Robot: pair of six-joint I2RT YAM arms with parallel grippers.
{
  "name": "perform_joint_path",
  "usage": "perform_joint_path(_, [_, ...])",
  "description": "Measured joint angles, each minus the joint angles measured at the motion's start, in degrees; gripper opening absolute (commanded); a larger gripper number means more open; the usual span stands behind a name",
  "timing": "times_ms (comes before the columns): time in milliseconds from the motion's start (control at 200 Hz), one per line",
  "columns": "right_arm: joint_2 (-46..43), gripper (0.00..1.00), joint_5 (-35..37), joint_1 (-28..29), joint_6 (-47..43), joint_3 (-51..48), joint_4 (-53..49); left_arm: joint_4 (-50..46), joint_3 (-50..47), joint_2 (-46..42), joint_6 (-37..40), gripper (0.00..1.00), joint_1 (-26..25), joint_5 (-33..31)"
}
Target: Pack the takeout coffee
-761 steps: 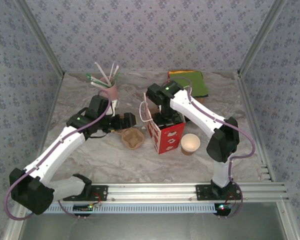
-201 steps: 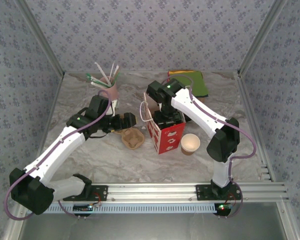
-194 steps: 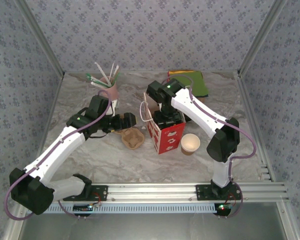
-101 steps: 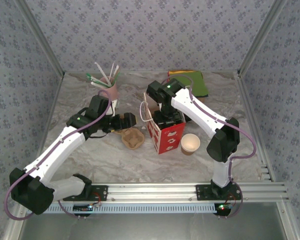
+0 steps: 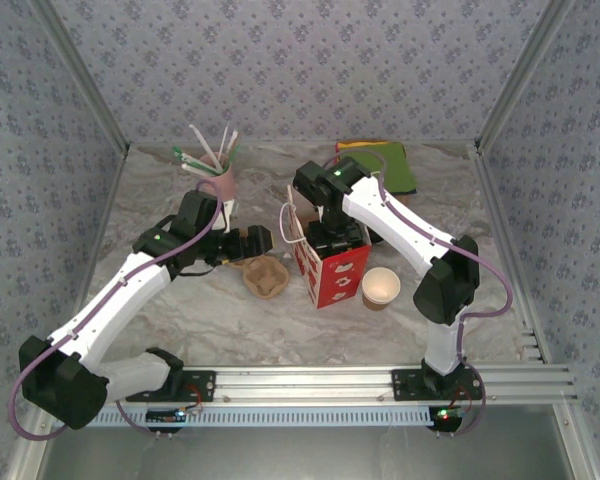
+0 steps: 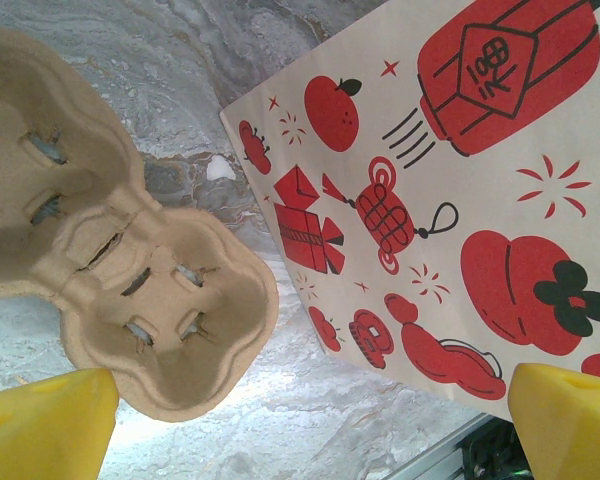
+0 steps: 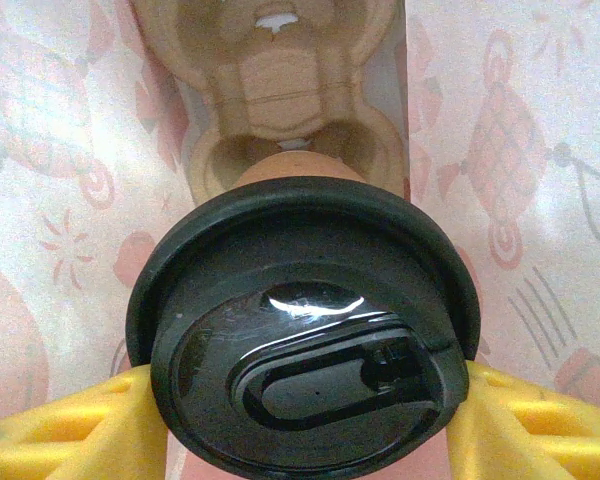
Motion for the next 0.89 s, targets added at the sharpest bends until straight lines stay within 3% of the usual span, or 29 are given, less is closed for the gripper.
perform_joint_path(895, [0.0,0.65,0.0,-0.7,0.0,-2.4,0.9,0.0,0.0,0.0,0.0,1.0,0.0,0.0])
